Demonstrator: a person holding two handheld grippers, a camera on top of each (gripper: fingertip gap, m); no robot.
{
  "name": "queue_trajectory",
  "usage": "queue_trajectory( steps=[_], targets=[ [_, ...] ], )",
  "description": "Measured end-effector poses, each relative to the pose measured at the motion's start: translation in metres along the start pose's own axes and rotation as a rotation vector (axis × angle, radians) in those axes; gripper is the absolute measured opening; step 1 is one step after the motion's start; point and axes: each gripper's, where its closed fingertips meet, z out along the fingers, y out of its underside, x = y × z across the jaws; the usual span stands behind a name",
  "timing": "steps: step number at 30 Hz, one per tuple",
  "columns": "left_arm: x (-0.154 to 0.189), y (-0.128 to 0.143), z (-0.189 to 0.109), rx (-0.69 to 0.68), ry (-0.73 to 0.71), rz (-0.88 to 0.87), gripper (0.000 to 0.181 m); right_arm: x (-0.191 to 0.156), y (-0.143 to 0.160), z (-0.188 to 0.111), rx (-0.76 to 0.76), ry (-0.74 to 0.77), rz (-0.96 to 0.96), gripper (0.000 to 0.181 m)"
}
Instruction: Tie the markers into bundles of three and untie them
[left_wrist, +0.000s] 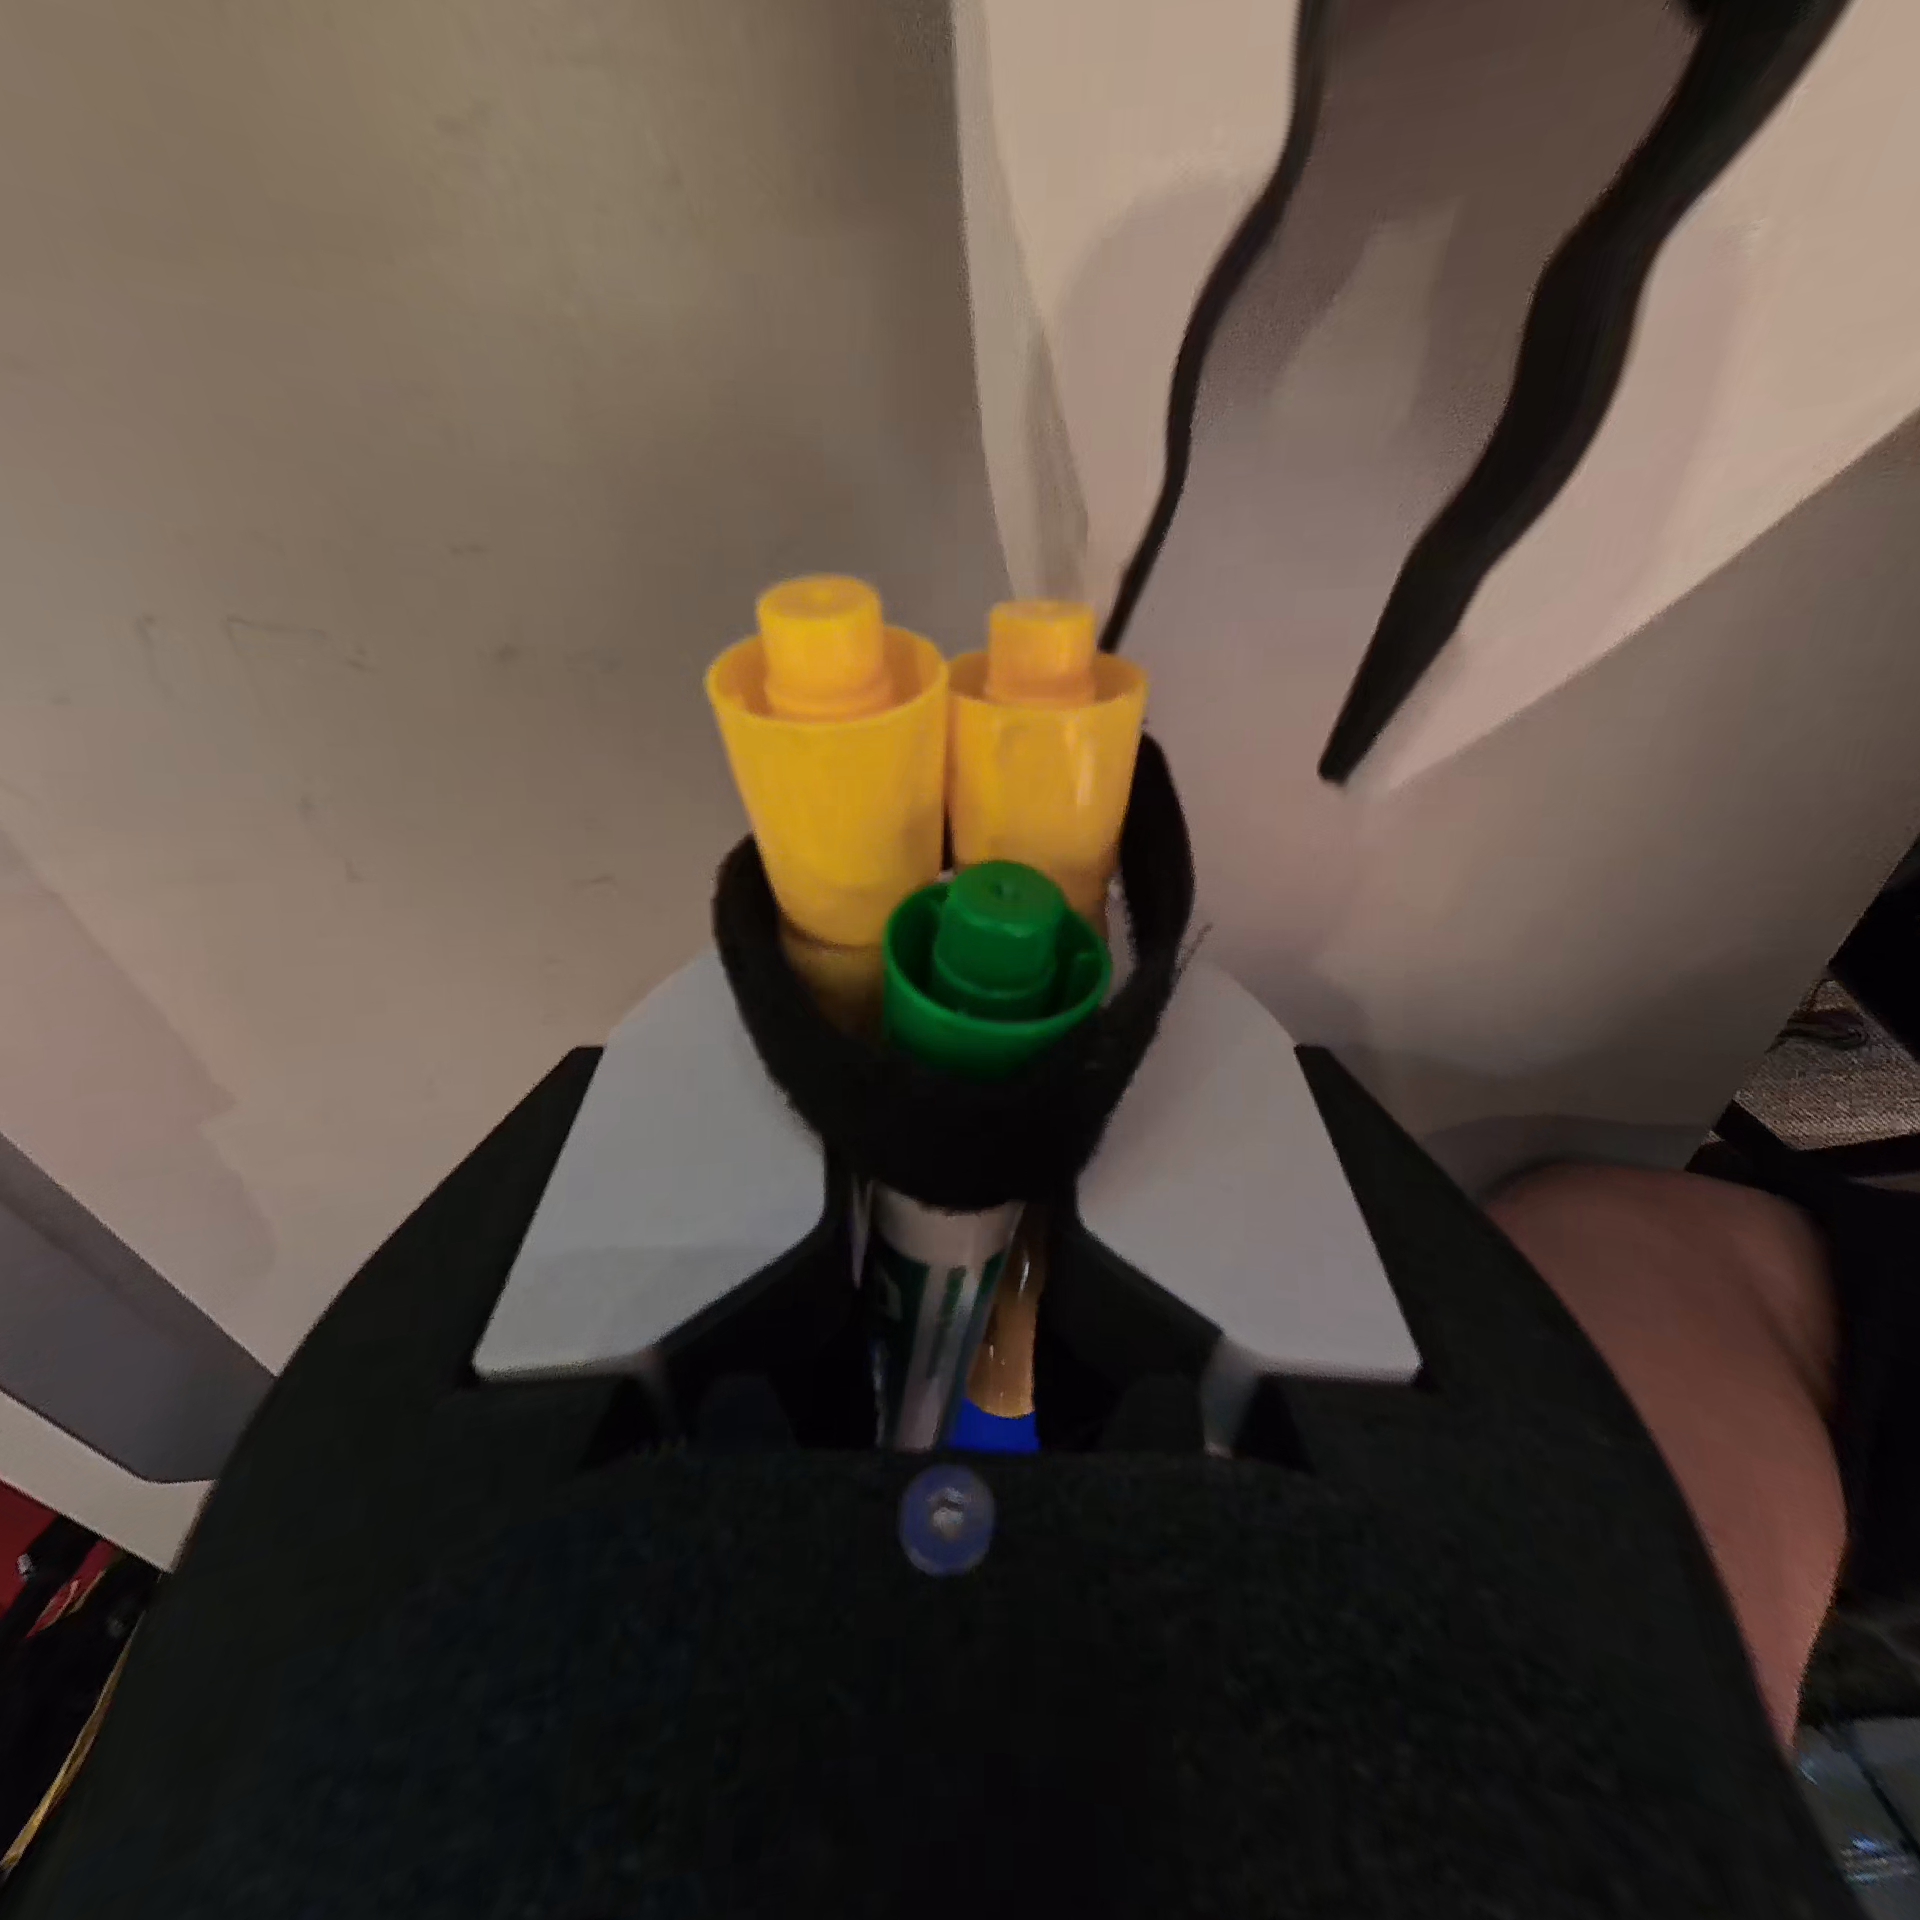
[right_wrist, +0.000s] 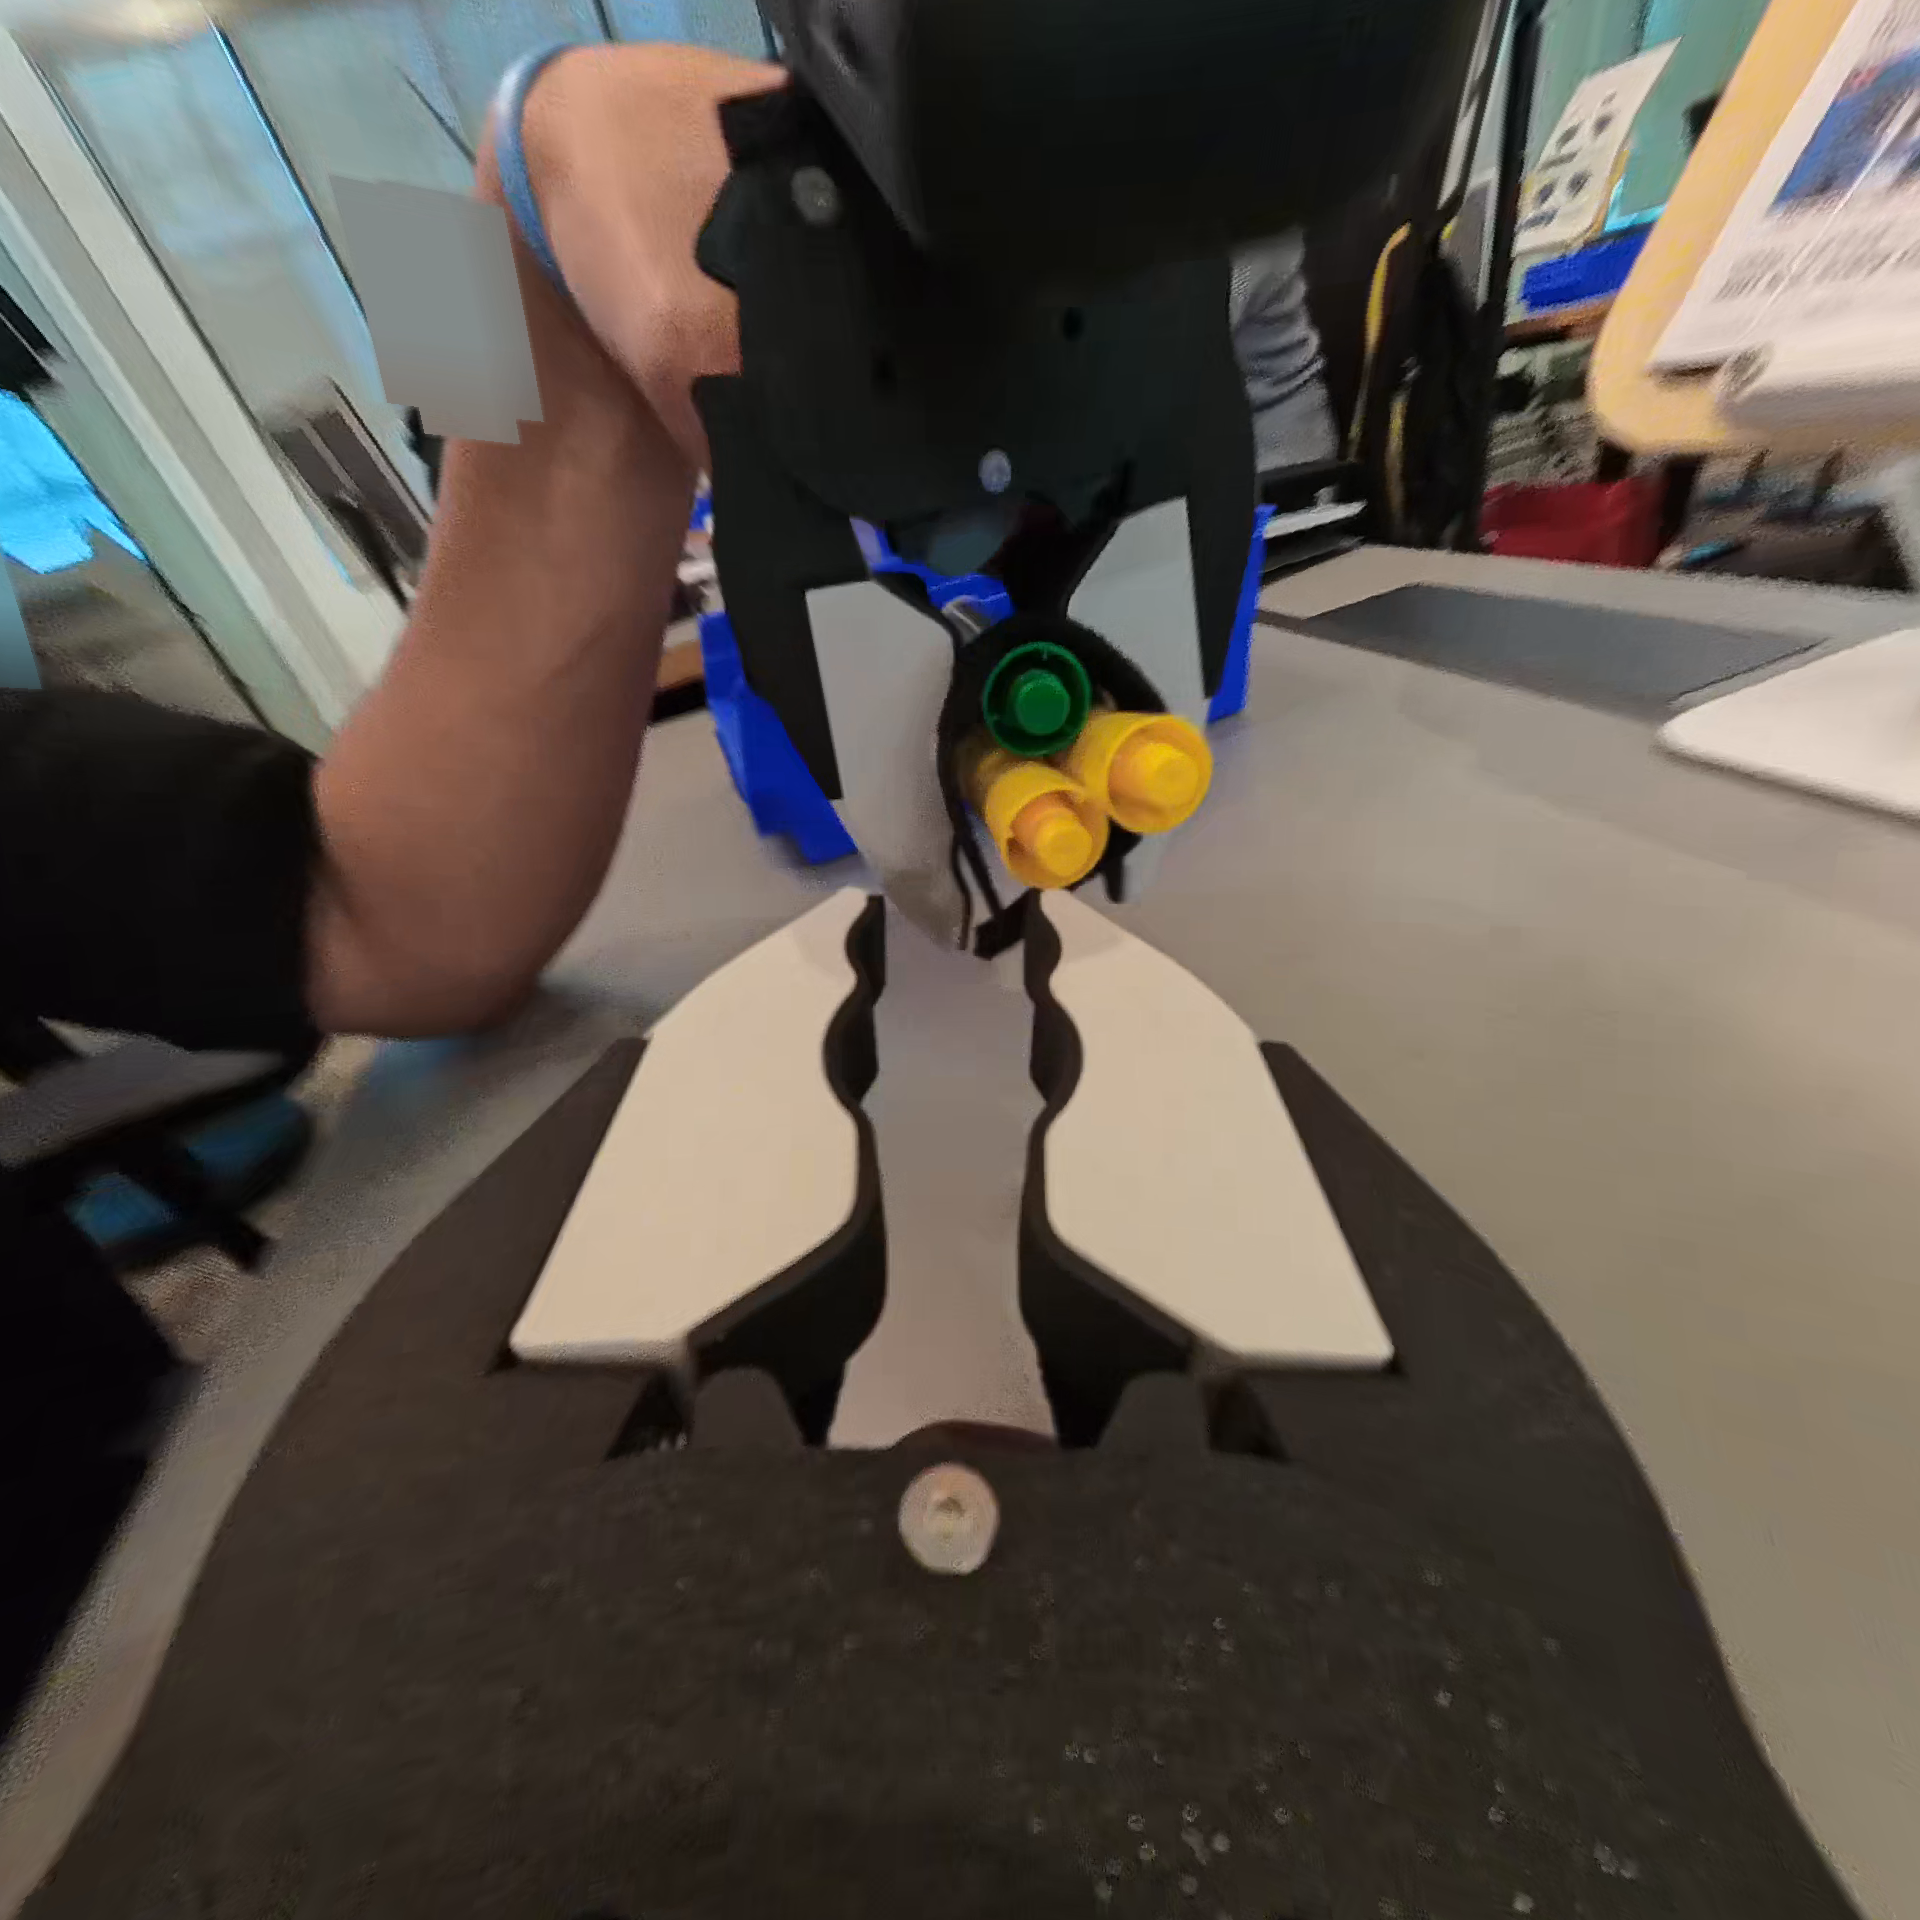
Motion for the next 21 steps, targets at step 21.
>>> queue_trajectory(
  steps=[21],
  targets=[
    [0.012, -0.017, 0.01, -0.033, 0.024, 0.074, 0.041, 0.008, -0.024, -0.011, -0.088, 0.078, -0.223, 0.017]
  ],
)
